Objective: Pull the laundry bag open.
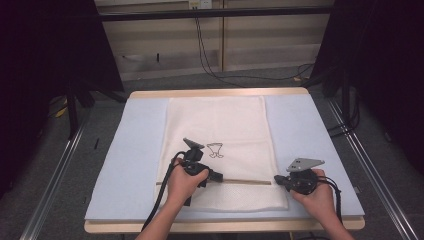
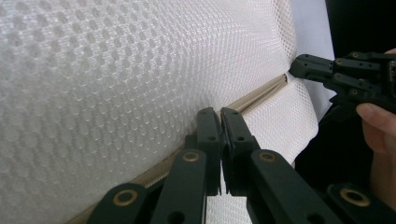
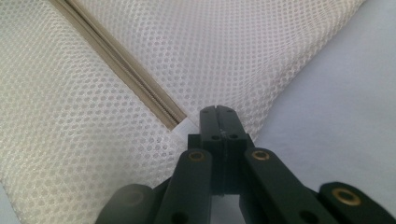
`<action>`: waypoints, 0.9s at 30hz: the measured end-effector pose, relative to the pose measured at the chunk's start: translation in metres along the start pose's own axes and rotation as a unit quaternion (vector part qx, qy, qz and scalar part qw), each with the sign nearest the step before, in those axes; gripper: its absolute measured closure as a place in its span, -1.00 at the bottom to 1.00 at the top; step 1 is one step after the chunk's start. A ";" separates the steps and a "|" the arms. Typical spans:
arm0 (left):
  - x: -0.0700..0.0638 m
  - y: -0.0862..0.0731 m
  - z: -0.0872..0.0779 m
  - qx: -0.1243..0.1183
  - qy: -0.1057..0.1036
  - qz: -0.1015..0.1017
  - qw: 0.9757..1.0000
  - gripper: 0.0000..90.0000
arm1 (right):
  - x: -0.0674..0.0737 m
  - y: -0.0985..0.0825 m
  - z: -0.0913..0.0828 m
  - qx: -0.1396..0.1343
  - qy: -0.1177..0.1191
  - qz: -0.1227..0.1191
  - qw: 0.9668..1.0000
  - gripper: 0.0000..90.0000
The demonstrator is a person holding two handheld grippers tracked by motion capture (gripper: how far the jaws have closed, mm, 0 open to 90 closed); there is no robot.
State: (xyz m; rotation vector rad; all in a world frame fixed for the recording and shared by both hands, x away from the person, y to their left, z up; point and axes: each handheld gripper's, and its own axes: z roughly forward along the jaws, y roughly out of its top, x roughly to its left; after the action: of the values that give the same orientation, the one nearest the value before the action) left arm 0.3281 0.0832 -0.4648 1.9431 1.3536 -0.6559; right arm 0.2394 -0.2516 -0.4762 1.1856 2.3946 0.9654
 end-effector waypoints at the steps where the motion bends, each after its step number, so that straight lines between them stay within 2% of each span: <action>1: 0.001 0.000 -0.001 0.002 0.007 0.007 1.000 0.94 | 0.000 0.000 0.000 -0.001 0.000 -0.001 1.000 1.00; 2: -0.001 -0.001 0.000 -0.003 0.012 0.003 1.000 0.94 | 0.000 0.000 0.000 0.000 0.000 -0.001 1.000 1.00; 4: -0.002 -0.001 -0.001 -0.003 0.009 0.003 1.000 0.94 | -0.001 0.000 0.000 -0.003 -0.002 -0.003 1.000 1.00; 8: -0.002 -0.001 -0.004 -0.002 0.010 0.009 1.000 0.94 | -0.001 -0.001 0.000 -0.005 0.001 0.000 1.000 1.00; 10: -0.001 -0.001 -0.006 -0.001 0.019 0.010 1.000 0.94 | -0.001 -0.001 0.000 -0.006 0.003 0.000 1.000 1.00; 12: 0.000 -0.001 -0.007 -0.002 0.008 0.001 1.000 0.94 | -0.001 -0.001 0.000 -0.006 0.003 0.000 1.000 1.00; 13: 0.001 -0.001 -0.009 0.002 0.010 0.005 1.000 0.94 | -0.001 -0.001 0.000 -0.004 0.003 0.002 1.000 1.00; 14: 0.000 -0.002 -0.009 -0.007 0.015 0.003 1.000 0.94 | -0.002 -0.001 0.001 -0.007 0.003 -0.004 1.000 1.00; 16: 0.001 -0.002 -0.012 -0.006 0.010 0.003 1.000 0.94 | -0.001 0.000 0.000 -0.002 0.000 -0.005 1.000 1.00; 17: 0.001 -0.003 -0.014 -0.007 0.015 0.007 1.000 0.94 | -0.001 0.000 0.000 0.000 0.001 -0.003 1.000 1.00; 18: 0.002 -0.003 -0.016 -0.008 0.008 0.004 1.000 0.94 | -0.001 0.000 0.000 -0.002 0.002 -0.005 1.000 1.00; 27: 0.013 -0.009 -0.038 -0.021 0.020 0.000 1.000 0.94 | 0.000 0.001 0.000 0.003 -0.001 -0.005 1.000 1.00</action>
State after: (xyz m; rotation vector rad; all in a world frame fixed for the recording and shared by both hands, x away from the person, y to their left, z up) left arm 0.3252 0.1220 -0.4519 1.9314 1.3804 -0.5874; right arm 0.2408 -0.2511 -0.4756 1.1755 2.4009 0.9545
